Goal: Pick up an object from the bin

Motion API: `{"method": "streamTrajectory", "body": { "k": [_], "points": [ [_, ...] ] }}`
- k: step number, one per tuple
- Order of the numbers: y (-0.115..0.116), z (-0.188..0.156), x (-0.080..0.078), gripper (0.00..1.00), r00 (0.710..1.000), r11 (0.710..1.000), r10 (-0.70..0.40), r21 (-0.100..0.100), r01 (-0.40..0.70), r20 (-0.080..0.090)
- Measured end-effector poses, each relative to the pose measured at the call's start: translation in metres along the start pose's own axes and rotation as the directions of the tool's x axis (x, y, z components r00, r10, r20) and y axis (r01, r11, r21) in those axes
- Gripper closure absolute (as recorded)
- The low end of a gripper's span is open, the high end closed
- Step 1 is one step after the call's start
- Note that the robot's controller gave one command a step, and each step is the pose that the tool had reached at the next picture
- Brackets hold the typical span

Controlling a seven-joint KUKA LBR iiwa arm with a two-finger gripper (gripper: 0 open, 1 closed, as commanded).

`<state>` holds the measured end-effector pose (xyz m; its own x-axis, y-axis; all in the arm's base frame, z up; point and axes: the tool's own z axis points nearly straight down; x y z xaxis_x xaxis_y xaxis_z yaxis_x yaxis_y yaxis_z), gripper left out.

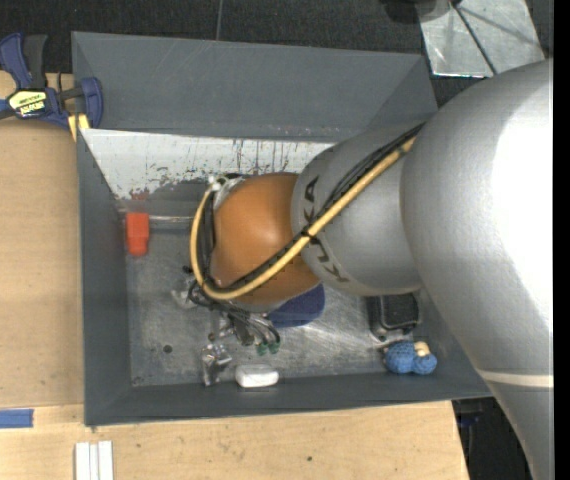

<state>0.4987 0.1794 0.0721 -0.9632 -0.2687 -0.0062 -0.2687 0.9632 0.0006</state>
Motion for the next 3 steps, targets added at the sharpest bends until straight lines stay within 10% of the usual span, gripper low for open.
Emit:
{"method": "streamTrajectory", "body": {
  "k": [1,2,3],
  "points": [
    [0.0004,-0.0049,-0.0058,1.00,1.000,1.000,0.004,-0.003,-0.004,0.022],
    [0.0002,-0.0019,-0.0014,0.00,1.000,1.000,0.003,-0.002,-0.003,0.006],
    [0.0004,-0.0049,-0.0059,1.00,1.000,1.000,0.004,-0.004,-0.004,0.023]
  ]
}}
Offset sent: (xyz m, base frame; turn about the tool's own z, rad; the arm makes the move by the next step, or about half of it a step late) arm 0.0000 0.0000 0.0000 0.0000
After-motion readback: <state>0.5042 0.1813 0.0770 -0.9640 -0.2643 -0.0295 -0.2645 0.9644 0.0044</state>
